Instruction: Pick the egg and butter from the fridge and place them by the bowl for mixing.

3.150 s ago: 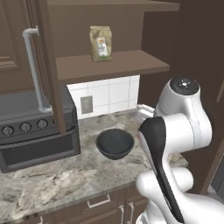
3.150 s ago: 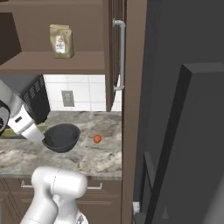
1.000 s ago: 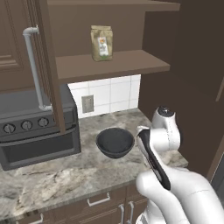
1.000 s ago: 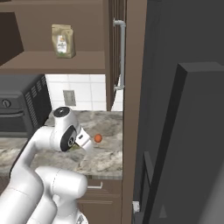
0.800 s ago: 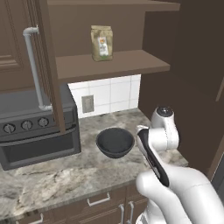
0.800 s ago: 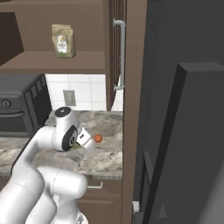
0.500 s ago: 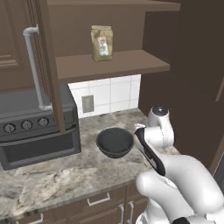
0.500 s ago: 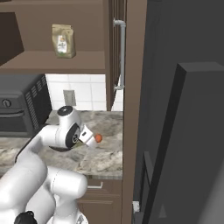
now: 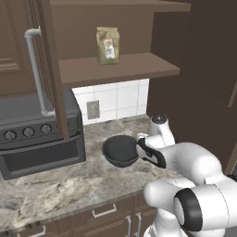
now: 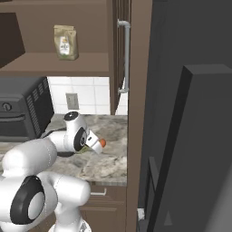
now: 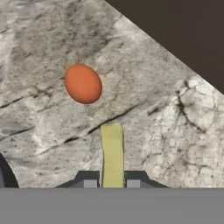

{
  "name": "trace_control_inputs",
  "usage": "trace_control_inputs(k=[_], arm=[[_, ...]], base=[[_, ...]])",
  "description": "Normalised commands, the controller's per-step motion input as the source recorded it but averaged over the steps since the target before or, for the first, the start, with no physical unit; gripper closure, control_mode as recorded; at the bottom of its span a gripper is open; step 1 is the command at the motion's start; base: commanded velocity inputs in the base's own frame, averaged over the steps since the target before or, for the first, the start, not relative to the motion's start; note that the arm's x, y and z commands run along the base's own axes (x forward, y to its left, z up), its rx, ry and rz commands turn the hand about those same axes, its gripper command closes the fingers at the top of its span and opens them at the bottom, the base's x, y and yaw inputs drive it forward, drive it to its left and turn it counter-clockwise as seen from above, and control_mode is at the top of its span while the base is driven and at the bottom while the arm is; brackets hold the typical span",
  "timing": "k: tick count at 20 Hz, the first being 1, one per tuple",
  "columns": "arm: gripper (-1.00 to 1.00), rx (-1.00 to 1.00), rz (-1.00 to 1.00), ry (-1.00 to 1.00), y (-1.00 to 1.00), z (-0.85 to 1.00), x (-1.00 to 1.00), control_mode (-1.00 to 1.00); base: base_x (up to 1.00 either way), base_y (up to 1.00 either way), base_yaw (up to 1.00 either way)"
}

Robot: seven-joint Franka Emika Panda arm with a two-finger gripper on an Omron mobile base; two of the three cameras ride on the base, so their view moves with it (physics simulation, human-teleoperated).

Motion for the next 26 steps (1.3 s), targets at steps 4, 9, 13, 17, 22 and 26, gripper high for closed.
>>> trace_control_inputs(k=[4,9,13,17,22,26], arm=[[1.0,0.0,0.0,0.0,0.0,-0.43,-0.3,-1.0],[-1.0,0.0,0.0,-0.02,0.0,-0.1,-0.1,-1.0],[-1.0,0.0,0.0,0.0,0.0,0.01,0.0,-1.0],[-1.0,0.0,-0.01,-0.08,0.0,0.71,-0.04,-1.0],[-1.0,0.0,0.0,-0.16,0.21,1.0,-0.93,-1.0],[-1.0,0.0,0.0,-0.15,0.42,0.9,-1.0,-1.0]], base=[[0.0,0.0,0.0],[0.0,0.0,0.0],[0.0,0.0,0.0],[0.0,0.0,0.0],[0.0,0.0,0.0],[0.0,0.0,0.0]])
